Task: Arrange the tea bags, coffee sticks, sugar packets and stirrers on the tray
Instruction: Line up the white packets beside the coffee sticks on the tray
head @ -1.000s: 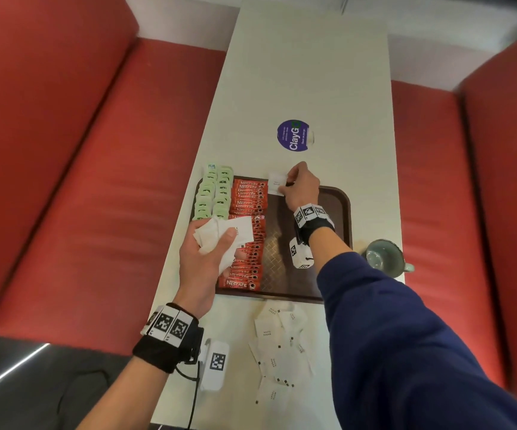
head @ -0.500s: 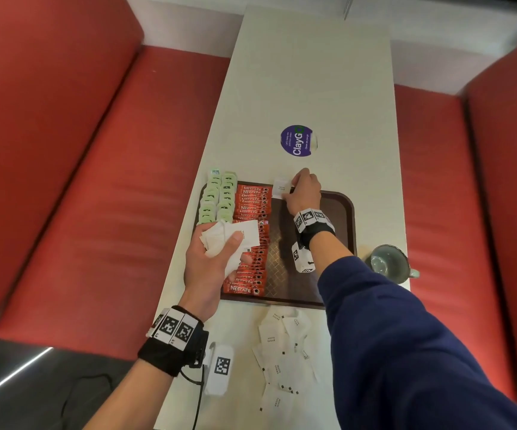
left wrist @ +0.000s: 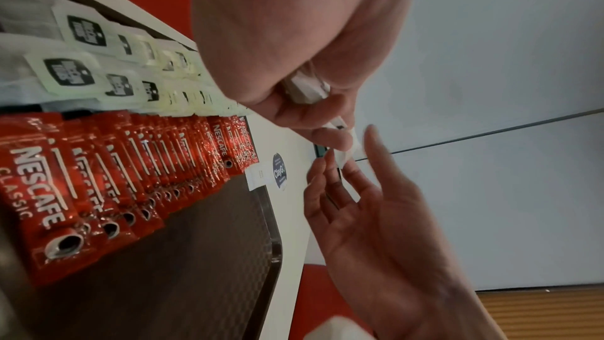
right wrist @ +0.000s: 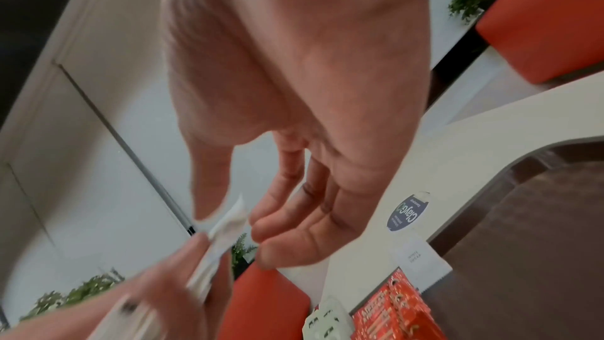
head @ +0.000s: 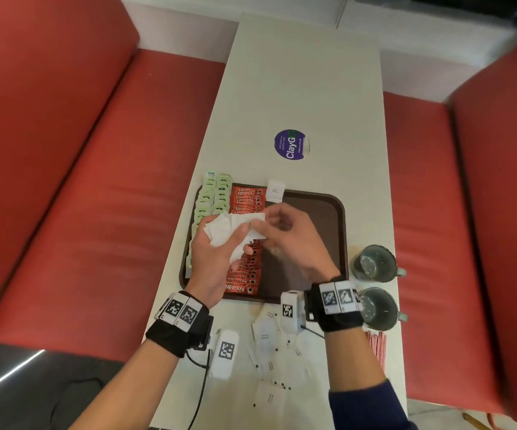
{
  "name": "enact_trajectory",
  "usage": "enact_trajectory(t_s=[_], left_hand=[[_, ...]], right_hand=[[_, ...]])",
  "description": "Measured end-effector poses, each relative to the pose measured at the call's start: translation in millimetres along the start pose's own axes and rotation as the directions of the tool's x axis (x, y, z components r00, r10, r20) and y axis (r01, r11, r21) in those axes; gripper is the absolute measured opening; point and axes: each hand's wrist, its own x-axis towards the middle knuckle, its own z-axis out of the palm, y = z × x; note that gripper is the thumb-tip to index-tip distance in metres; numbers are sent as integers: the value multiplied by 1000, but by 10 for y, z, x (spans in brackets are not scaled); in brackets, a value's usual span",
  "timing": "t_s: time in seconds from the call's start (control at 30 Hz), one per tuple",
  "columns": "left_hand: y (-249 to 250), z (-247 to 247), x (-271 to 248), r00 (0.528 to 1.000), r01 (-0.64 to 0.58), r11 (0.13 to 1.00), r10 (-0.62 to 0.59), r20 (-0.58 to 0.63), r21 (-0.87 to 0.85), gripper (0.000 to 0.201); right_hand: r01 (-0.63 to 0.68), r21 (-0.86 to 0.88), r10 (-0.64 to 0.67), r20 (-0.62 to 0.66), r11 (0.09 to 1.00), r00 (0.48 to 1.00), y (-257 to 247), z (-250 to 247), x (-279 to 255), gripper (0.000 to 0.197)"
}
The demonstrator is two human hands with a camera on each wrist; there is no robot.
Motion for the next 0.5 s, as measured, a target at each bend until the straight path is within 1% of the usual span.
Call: enact_trajectory(t_s=[0.03, 0.1, 0.17, 0.2, 0.33, 0.4, 0.5], left_hand=[[-4, 21, 0, 1000, -10, 1000, 10, 8, 4, 51], [-4, 41, -6, 1000, -14, 1000, 14, 25, 6, 49], [5, 41, -11, 999, -5, 1000, 5, 31, 12, 46], [8, 37, -14, 1000, 1, 1000, -1, 29, 23, 44], [27, 15, -32, 1000, -2, 997, 0, 30, 80, 38], [42, 23, -41, 999, 8, 997, -11, 37, 78, 36], [78, 60, -48, 998, 16, 998, -20, 61, 61, 40]], right_hand=[[11, 4, -11, -14, 1000, 1000, 49, 13, -63, 19], [23, 100, -16, -68, 995, 998, 142, 17, -126, 12], [35, 210, -7, -134, 977, 991, 166, -19, -149, 13], [41, 238, -4, -155, 970, 988, 159, -41, -158, 14], [52, 230, -13, -172, 972, 985, 102, -130, -164, 15], [57, 229, -14, -182, 972, 983, 77, -169, -160, 16], [66, 217, -25, -185, 974, 982, 59, -179, -160, 16]])
